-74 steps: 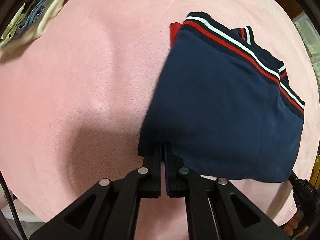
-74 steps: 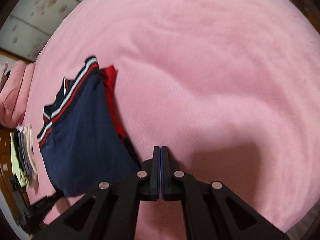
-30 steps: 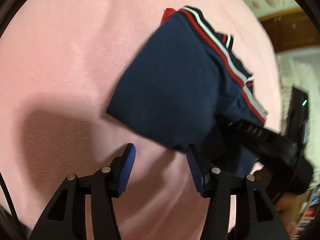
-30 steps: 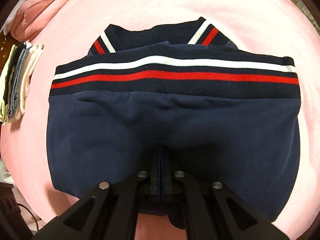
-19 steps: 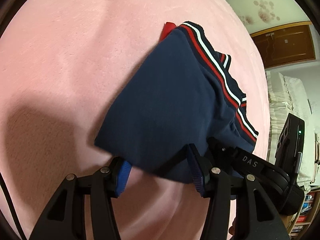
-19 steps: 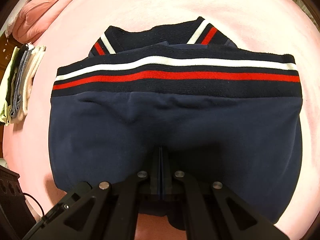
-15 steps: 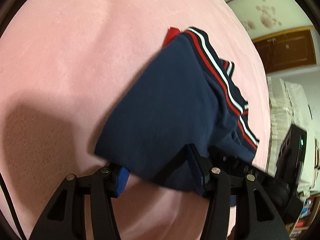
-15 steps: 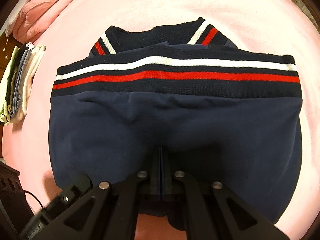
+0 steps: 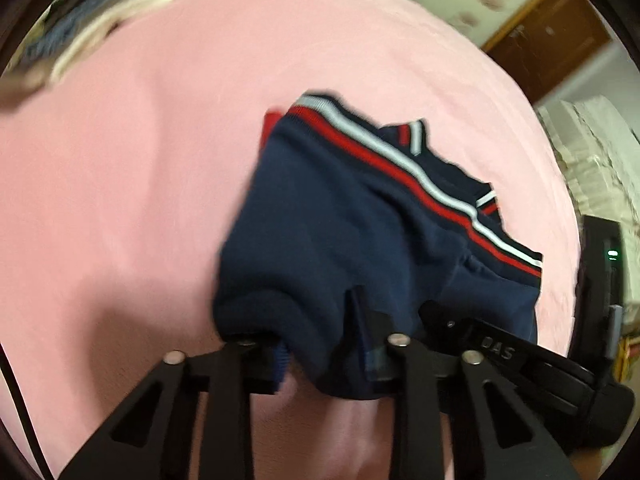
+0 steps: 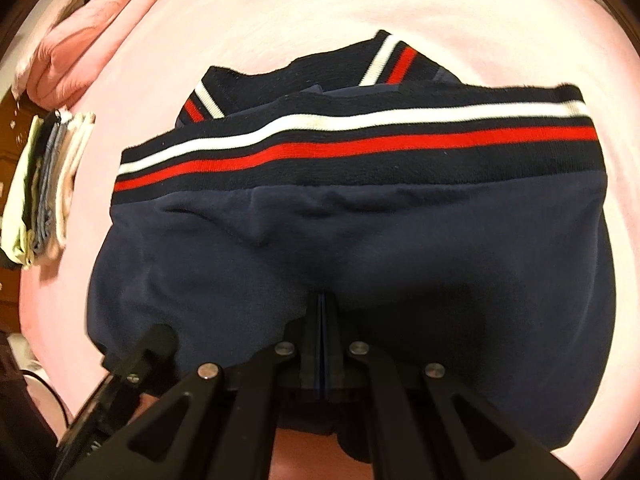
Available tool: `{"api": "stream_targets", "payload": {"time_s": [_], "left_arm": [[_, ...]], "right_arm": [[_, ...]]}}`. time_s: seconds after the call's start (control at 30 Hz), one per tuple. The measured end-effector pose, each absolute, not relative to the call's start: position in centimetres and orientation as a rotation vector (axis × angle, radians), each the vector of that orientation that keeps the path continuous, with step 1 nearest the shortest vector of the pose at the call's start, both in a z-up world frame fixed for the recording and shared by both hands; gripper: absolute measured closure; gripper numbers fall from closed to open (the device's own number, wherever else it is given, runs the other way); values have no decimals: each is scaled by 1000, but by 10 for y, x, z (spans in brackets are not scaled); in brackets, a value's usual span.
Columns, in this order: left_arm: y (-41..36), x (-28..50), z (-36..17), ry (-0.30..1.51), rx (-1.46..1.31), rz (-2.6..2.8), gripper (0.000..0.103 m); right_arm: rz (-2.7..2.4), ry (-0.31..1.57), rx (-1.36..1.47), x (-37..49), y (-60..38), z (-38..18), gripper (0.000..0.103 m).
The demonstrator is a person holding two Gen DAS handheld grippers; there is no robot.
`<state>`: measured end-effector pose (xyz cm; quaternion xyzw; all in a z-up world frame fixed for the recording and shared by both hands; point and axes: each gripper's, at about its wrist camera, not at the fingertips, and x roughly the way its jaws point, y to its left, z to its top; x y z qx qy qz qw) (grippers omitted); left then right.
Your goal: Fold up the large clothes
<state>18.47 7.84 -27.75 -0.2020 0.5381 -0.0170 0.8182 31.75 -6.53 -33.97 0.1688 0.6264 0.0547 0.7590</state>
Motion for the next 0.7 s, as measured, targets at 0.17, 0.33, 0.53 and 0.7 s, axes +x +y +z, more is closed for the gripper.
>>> {"api": "stream_targets", "payload": {"time_s": [0.17,0.33,0.53,0.7], "left_arm": [[68,181,-259,1079,-344,-52,87],[52,180,-252,1046,-219,-55,88],[35,175,-243,982,-153,-68,90],[12,167,-220,895,-137,-134,96]], "right_arm": [[136,1343,465,314,-80,-345,103],[162,1334,518,311,-90,-348,103],[206,1300,563,305,-102,-353,103],[266,1303,671,297,-128,-360,103]]}}
